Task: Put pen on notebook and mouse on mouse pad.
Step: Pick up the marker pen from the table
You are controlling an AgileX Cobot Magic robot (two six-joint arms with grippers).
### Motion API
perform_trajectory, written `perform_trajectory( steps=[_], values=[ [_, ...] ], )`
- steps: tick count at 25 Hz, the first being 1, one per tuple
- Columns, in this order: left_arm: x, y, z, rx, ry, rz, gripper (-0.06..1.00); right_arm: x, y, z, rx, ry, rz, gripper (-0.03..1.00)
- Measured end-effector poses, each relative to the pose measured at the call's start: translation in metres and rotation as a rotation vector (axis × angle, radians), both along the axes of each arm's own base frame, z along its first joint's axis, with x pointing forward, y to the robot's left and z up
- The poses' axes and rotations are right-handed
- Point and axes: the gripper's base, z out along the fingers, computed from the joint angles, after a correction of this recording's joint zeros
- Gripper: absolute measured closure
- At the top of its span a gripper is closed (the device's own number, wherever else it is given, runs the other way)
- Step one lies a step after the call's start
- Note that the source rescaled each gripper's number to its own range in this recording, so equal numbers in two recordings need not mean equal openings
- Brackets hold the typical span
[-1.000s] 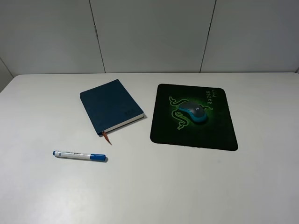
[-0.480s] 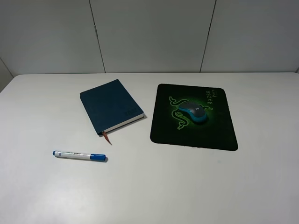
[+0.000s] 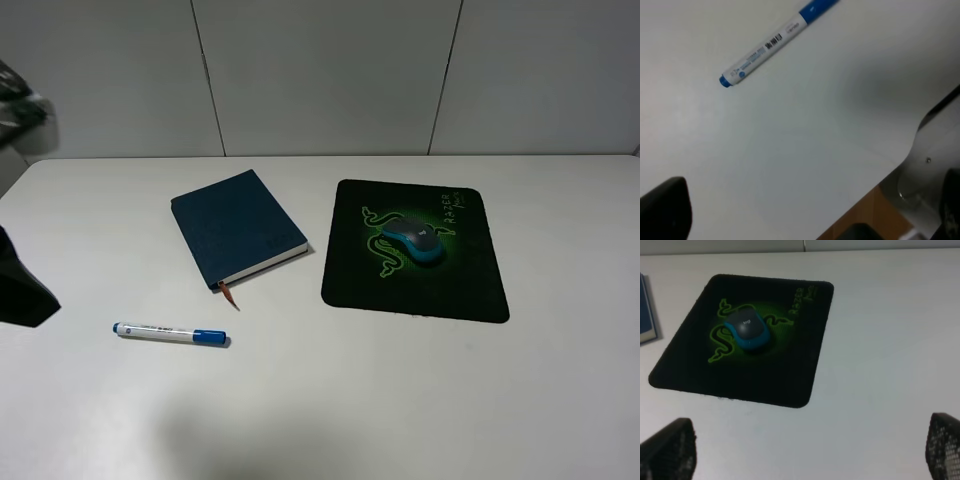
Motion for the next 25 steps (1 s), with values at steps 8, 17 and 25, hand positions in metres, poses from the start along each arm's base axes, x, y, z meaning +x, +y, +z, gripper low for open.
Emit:
perform_trajectory(
  steps=[8,17,25],
  values=[
    [0.036,-0.024,-0.043,0.141,0.083,-0.143,-0.04,0.000,0.000,0.000,0.000,0.000,0.000,-0.03],
    [0.071,-0.042,-0.093,0.170,0.108,-0.289,-0.04,0.000,0.000,0.000,0.000,0.000,0.000,-0.03],
    [0.088,-0.052,-0.137,0.189,0.163,-0.335,-0.04,0.000,0.000,0.000,0.000,0.000,0.000,-0.03]
  ],
)
